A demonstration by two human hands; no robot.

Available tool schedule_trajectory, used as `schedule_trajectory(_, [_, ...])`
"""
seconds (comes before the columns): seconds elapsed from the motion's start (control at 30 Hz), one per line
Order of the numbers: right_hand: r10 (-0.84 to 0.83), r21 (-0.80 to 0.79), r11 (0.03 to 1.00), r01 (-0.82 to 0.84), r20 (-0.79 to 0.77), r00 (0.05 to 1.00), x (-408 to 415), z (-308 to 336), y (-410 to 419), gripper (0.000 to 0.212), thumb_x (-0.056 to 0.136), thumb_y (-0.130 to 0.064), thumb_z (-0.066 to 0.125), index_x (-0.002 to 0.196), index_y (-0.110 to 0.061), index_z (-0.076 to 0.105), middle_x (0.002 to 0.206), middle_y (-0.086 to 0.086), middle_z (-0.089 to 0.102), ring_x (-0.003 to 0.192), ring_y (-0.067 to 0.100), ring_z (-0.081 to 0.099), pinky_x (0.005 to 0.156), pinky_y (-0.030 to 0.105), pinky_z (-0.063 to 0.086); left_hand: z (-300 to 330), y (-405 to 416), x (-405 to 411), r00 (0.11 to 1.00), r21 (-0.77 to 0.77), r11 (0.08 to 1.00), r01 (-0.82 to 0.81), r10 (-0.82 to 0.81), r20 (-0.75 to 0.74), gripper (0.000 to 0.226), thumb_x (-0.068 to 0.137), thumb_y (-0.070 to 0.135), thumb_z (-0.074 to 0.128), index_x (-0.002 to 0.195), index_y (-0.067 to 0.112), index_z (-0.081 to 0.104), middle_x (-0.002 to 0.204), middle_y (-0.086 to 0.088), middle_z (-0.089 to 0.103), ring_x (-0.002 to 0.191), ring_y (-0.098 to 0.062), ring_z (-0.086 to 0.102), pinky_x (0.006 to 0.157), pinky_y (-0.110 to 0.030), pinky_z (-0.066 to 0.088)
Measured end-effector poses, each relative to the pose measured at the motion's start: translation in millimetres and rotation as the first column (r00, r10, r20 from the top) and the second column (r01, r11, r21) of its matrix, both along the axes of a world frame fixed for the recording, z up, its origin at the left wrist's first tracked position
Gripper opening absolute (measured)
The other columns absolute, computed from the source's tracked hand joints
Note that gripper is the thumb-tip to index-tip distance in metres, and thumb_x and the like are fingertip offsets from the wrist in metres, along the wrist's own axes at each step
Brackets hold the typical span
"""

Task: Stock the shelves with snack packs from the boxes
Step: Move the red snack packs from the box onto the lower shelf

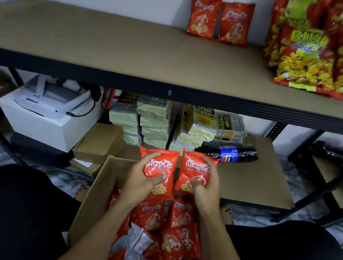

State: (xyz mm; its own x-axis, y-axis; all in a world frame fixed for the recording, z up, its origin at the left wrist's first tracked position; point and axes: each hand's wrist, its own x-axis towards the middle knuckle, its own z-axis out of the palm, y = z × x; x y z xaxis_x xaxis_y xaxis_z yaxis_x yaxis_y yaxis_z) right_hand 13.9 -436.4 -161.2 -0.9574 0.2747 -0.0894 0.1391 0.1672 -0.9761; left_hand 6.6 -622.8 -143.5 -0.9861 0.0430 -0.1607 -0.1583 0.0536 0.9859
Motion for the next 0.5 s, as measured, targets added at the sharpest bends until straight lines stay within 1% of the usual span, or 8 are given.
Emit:
schedule_trajectory(0.1, [-0.001, 0.005, 1.0, 0.002, -0.143, 0.99, -4, 47, 7, 0.066, 0.081, -0.007, 0.067, 0.128, -0.049, 0.048, 0.132, 0.0, 0.048, 0.115, 0.025, 0.058, 0.083, 0.05, 0.058, 47, 4, -9, 0.993, -0.009, 1.0, 0.024, -0.025, -0.118, 0.056, 0.08, 0.015, 0.078, 0.125, 0.04, 0.056, 0.119, 0.001, 0.06, 0.099, -0.019, 0.067, 0.068, -0.026, 0.058])
schedule_trajectory(0.17, [-0.015, 0.02, 1.0, 0.02, -0.247, 0.969, -1, 81, 11, 0.065, 0.081, -0.004, 0.067, 0.128, -0.046, 0.049, 0.134, 0.0, 0.048, 0.116, 0.022, 0.058, 0.085, 0.048, 0.058, 80, 8, -12, 0.975, -0.021, 0.999, 0.03, -0.034, -0.219, 0.054, 0.08, 0.016, 0.078, 0.124, 0.04, 0.057, 0.12, 0.002, 0.061, 0.1, -0.014, 0.066, 0.07, -0.024, 0.058])
schedule_trajectory(0.23, [-0.01, 0.068, 0.997, 0.037, -0.361, 0.932, -2, 117, 16, 0.063, 0.08, -0.01, 0.064, 0.13, -0.043, 0.048, 0.133, 0.0, 0.05, 0.117, 0.019, 0.057, 0.09, 0.049, 0.055, 115, 12, -17, 0.946, -0.03, 0.999, 0.039, -0.047, -0.322, 0.053, 0.08, 0.013, 0.078, 0.123, 0.038, 0.058, 0.116, 0.005, 0.062, 0.097, -0.007, 0.066, 0.069, -0.02, 0.056])
schedule_trajectory(0.3, [-0.013, 0.114, 0.991, 0.069, -0.437, 0.899, -10, 154, 20, 0.063, 0.079, -0.016, 0.062, 0.132, -0.044, 0.045, 0.132, 0.0, 0.049, 0.116, 0.018, 0.056, 0.093, 0.048, 0.053, 155, 17, -25, 0.908, -0.029, 0.999, 0.041, -0.049, -0.416, 0.053, 0.08, 0.012, 0.078, 0.122, 0.037, 0.058, 0.112, 0.008, 0.063, 0.094, -0.004, 0.067, 0.07, -0.022, 0.057])
schedule_trajectory(0.37, [-0.024, 0.151, 0.982, 0.116, -0.506, 0.862, -27, 188, 25, 0.065, 0.08, -0.015, 0.063, 0.134, -0.045, 0.043, 0.132, -0.002, 0.047, 0.116, 0.014, 0.054, 0.096, 0.043, 0.051, 189, 24, -40, 0.872, -0.008, 0.999, 0.048, -0.046, -0.487, 0.052, 0.08, 0.012, 0.077, 0.122, 0.037, 0.058, 0.109, 0.011, 0.063, 0.091, -0.003, 0.067, 0.069, -0.022, 0.057])
schedule_trajectory(0.4, [-0.027, 0.174, 0.974, 0.142, -0.536, 0.844, -37, 203, 27, 0.066, 0.082, -0.013, 0.064, 0.136, -0.043, 0.042, 0.131, -0.003, 0.045, 0.116, 0.01, 0.052, 0.097, 0.037, 0.05, 203, 27, -51, 0.854, 0.002, 0.999, 0.051, -0.042, -0.519, 0.052, 0.08, 0.011, 0.077, 0.121, 0.036, 0.058, 0.109, 0.011, 0.063, 0.091, -0.003, 0.067, 0.069, -0.022, 0.057])
schedule_trajectory(0.43, [-0.027, 0.204, 0.964, 0.168, -0.554, 0.832, -48, 216, 28, 0.066, 0.084, -0.011, 0.065, 0.138, -0.04, 0.041, 0.13, -0.003, 0.043, 0.114, 0.007, 0.05, 0.096, 0.031, 0.048, 214, 31, -63, 0.832, 0.009, 0.999, 0.041, -0.029, -0.553, 0.052, 0.08, 0.011, 0.077, 0.121, 0.035, 0.057, 0.109, 0.011, 0.063, 0.09, -0.003, 0.067, 0.07, -0.023, 0.057])
schedule_trajectory(0.5, [-0.019, 0.271, 0.943, 0.195, -0.538, 0.843, -73, 232, 30, 0.067, 0.085, -0.01, 0.066, 0.141, -0.037, 0.04, 0.127, -0.001, 0.04, 0.106, 0.004, 0.047, 0.09, 0.018, 0.044, 229, 38, -89, 0.792, 0.003, 1.0, 0.002, 0.0, -0.61, 0.055, 0.077, 0.009, 0.078, 0.122, 0.031, 0.056, 0.111, 0.008, 0.063, 0.093, -0.005, 0.065, 0.076, -0.025, 0.057])
